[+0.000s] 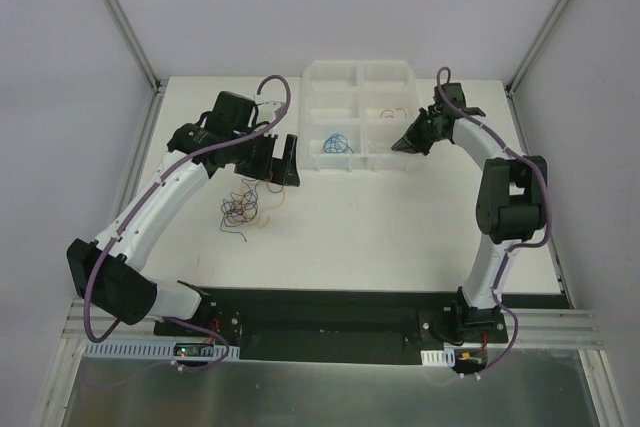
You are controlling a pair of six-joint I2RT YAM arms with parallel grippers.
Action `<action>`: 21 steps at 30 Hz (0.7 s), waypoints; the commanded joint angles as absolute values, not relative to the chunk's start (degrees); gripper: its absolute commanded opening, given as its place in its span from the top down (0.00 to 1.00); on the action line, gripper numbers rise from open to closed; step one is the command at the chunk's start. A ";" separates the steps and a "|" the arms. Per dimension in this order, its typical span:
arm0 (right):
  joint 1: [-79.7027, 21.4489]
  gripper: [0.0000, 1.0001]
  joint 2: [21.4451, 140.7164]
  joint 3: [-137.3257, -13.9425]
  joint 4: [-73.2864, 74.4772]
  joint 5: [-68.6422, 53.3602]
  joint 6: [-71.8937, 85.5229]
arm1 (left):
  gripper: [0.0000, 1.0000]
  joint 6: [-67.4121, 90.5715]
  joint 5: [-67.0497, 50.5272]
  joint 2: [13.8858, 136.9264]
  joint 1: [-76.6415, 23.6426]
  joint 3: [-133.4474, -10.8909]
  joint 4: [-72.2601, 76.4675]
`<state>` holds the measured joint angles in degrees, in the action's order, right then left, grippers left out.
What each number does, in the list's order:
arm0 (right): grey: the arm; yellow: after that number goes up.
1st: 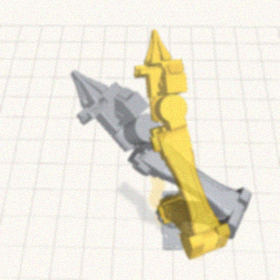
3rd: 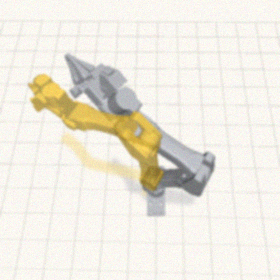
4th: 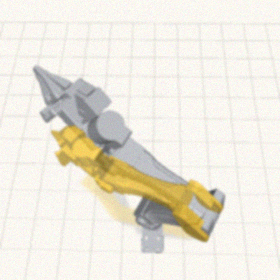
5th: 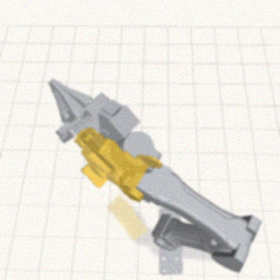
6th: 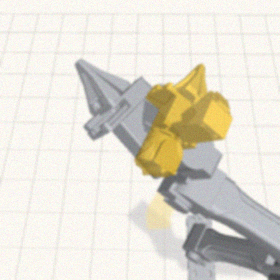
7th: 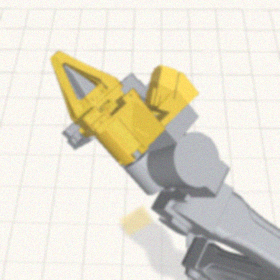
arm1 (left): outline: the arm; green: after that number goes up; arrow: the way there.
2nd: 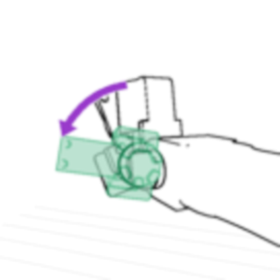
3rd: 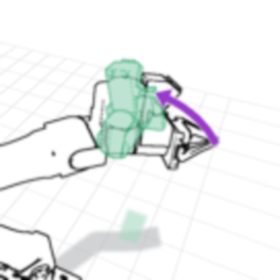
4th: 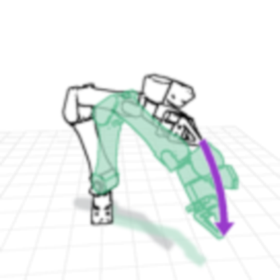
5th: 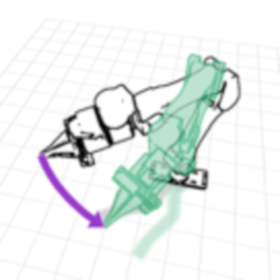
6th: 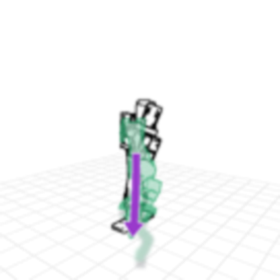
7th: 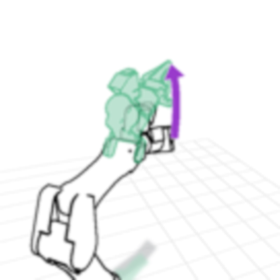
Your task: Untangle the cables
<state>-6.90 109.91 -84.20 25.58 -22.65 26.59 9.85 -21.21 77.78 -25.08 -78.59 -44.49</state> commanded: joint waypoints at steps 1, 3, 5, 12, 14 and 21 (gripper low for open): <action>-7.03 1.00 114.33 -90.69 24.96 -19.86 28.74 | 0.01 8.44 -20.57 76.73 -26.01 -78.31 -45.35; -7.21 1.00 116.79 -92.28 24.18 -19.78 28.57 | 0.01 8.35 -20.39 76.38 -26.02 -78.22 -45.35; -7.47 1.00 118.91 -93.07 24.43 -19.16 27.95 | 0.01 8.09 -20.13 76.20 -26.02 -78.13 -45.44; -7.47 0.97 120.32 -92.46 25.84 -14.33 25.84 | 0.01 7.47 -15.56 74.80 -26.02 -78.57 -46.84; -7.56 0.91 120.32 -93.16 26.80 -14.50 24.88 | 0.01 8.34 -13.98 74.62 -26.02 -78.57 -47.28; -7.73 0.66 119.01 -99.57 35.85 -18.81 18.38 | 0.01 15.81 -10.82 74.79 -25.14 -77.52 -49.47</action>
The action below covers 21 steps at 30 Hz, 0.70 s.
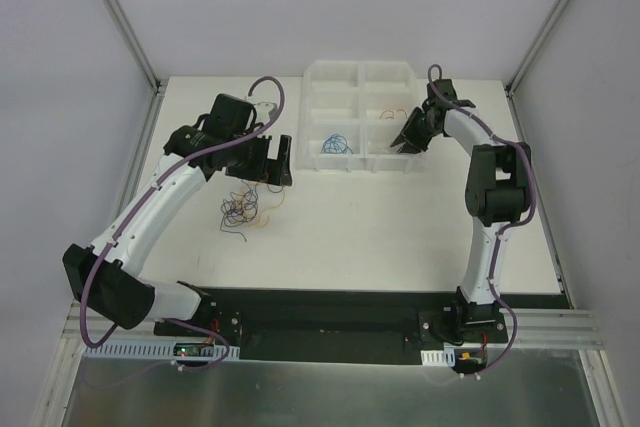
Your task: Untangle the cables
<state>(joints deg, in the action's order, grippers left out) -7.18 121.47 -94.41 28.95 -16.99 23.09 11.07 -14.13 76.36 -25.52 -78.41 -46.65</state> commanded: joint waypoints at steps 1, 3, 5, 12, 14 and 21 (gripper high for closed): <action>-7.91 0.62 118.22 -99.93 36.90 -19.50 17.50 | 0.01 17.73 -10.38 74.88 -24.79 -77.00 -50.18; -8.00 0.58 116.11 -100.63 39.89 -19.78 16.00 | 0.01 21.69 -8.98 74.10 -23.91 -75.42 -51.67; -8.26 0.54 113.22 -99.76 41.57 -19.51 15.21 | 0.02 25.74 -6.69 72.08 -23.29 -72.27 -52.03; -11.25 0.38 98.02 -87.82 41.83 -15.38 12.75 | 0.01 26.55 -4.29 66.00 -20.57 -63.20 -49.66; -11.25 0.33 93.10 -83.44 41.40 -15.99 11.70 | 0.01 25.58 -4.05 67.84 -19.43 -63.02 -49.57; -11.95 0.25 80.09 -74.80 45.60 -16.88 5.45 | 0.01 23.47 -4.30 83.29 -13.54 -64.59 -44.03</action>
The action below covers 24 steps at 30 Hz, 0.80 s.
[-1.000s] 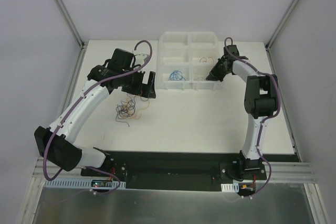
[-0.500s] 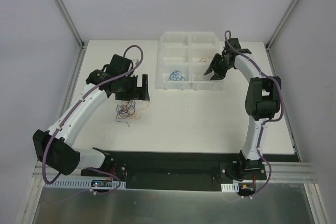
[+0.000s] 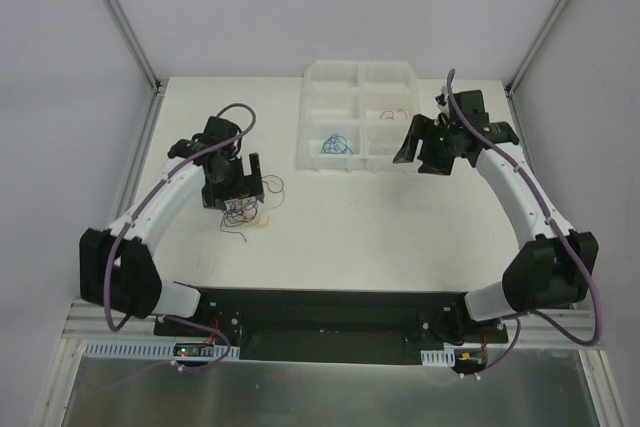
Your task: Untangle the cables
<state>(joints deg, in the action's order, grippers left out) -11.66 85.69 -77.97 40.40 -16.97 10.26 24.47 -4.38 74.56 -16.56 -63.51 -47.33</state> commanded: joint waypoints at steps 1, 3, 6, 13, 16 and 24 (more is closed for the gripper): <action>-12.21 0.25 78.24 -73.23 45.70 -17.05 5.36 | 0.01 23.55 -6.83 86.28 -12.40 -65.47 -44.12; -12.65 0.25 73.33 -69.28 45.53 -18.53 6.23 | 0.01 23.73 -15.85 93.21 -10.12 -66.01 -43.25; -13.09 0.26 68.31 -63.83 43.43 -21.79 7.90 | 0.10 22.50 -28.53 101.40 -10.89 -65.83 -41.49; -15.64 0.26 63.98 -57.49 42.63 -20.57 9.14 | 0.16 27.58 -27.07 100.55 -29.41 -63.37 -36.92; -17.14 0.26 66.26 -55.73 41.23 -20.92 8.70 | 0.21 30.84 -26.81 100.55 -36.98 -65.64 -34.99; -20.91 0.20 71.01 -56.60 36.39 -23.11 10.28 | 0.27 31.12 -26.82 96.96 -44.12 -72.16 -33.75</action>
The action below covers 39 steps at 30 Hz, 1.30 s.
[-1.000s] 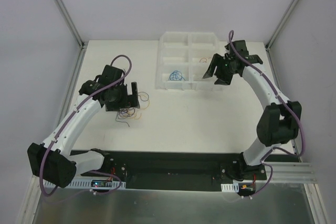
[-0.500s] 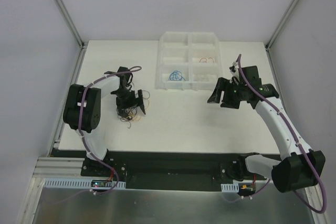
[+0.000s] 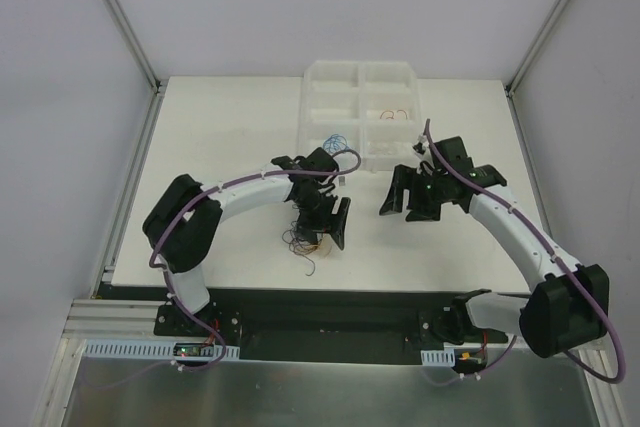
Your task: Untangle the cables
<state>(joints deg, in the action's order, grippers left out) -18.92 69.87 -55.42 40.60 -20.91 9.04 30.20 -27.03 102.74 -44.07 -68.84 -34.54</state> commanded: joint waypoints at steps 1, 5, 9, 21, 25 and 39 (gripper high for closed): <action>-21.44 0.20 72.23 -57.04 36.30 -23.64 10.20 | 0.25 31.03 -25.41 95.55 -43.95 -72.16 -33.75; -23.72 0.21 78.21 -59.76 38.85 -25.83 8.62 | 0.23 32.34 -19.96 88.88 -42.55 -70.06 -33.75; -27.24 0.21 81.56 -59.77 37.10 -26.81 9.22 | 0.27 36.47 -15.57 80.53 -37.19 -64.53 -33.84; -40.33 0.34 91.92 -63.53 28.74 -24.61 13.18 | 0.28 40.08 -19.15 64.42 -23.47 -51.42 -33.75; -42.36 0.41 96.23 -66.70 26.72 -24.86 13.54 | 0.32 39.73 -25.12 70.03 -23.47 -50.19 -32.79; -48.86 0.72 104.59 -70.93 17.93 -29.71 12.83 | 0.39 39.29 -32.16 75.06 -23.64 -47.64 -30.67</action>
